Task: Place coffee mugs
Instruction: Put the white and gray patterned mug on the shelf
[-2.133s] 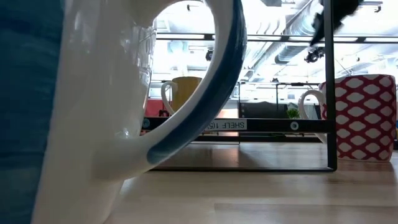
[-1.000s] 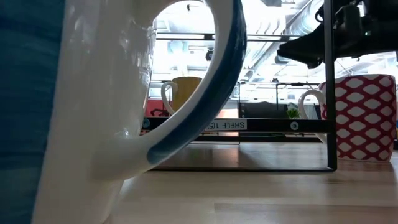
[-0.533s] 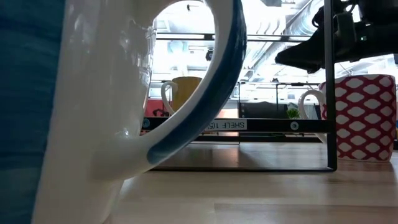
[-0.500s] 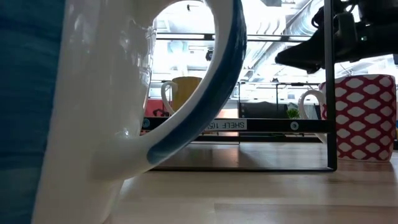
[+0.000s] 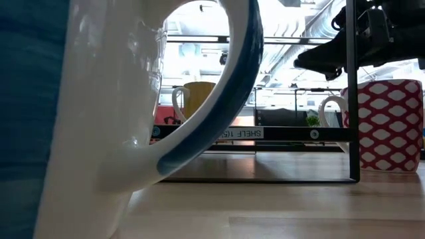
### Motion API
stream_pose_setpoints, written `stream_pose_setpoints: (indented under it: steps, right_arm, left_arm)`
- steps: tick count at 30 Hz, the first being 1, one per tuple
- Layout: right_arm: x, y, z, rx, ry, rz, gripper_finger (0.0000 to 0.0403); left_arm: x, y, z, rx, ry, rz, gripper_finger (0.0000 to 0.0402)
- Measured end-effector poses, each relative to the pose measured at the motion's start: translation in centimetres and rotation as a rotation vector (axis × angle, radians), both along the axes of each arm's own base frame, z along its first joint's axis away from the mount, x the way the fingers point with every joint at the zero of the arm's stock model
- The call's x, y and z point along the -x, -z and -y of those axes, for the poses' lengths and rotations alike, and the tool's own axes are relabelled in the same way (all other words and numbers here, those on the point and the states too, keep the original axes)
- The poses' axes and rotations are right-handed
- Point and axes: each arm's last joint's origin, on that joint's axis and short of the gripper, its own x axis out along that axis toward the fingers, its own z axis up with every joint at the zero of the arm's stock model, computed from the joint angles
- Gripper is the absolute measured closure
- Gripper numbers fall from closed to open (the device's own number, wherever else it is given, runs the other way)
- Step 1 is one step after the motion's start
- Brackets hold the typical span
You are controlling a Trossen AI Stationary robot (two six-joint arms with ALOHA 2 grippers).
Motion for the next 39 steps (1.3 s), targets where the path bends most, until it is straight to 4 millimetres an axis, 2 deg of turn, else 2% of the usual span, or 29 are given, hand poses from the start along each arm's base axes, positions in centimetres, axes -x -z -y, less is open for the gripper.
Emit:
stream_pose_setpoints:
  steps: [6, 13, 16, 23, 30, 39]
  right_arm:
    - [0.0, 0.0, 0.0, 0.001, 0.0, 0.0, 0.0291]
    - [0.0, 0.0, 0.0, 0.001, 0.0, 0.001, 0.0291]
    - [0.0, 0.0, 0.0, -0.001, 0.0, 0.001, 0.0291]
    - [0.0, 0.0, 0.0, 0.0, 0.001, 0.001, 0.0291]
    - [0.0, 0.0, 0.0, 0.001, 0.001, 0.0, 0.0291]
    - [0.0, 0.1, 0.0, 0.002, 0.001, -0.009, 0.0291]
  left_arm:
    - [-0.4, 1.5, -3.7, 0.1, -0.085, -0.118, 0.0332]
    - [-1.4, 3.4, -8.4, 0.244, -0.04, -0.056, 0.0332]
    - [-1.7, 4.3, -9.7, 0.291, -0.026, -0.047, 0.0332]
    - [-2.0, 6.1, -11.9, 0.381, -0.046, -0.096, 0.0332]
    - [-2.4, 5.2, -13.3, 0.393, -0.064, -0.114, 0.0332]
    - [-2.0, 5.3, -13.4, 0.391, -0.109, -0.178, 0.0332]
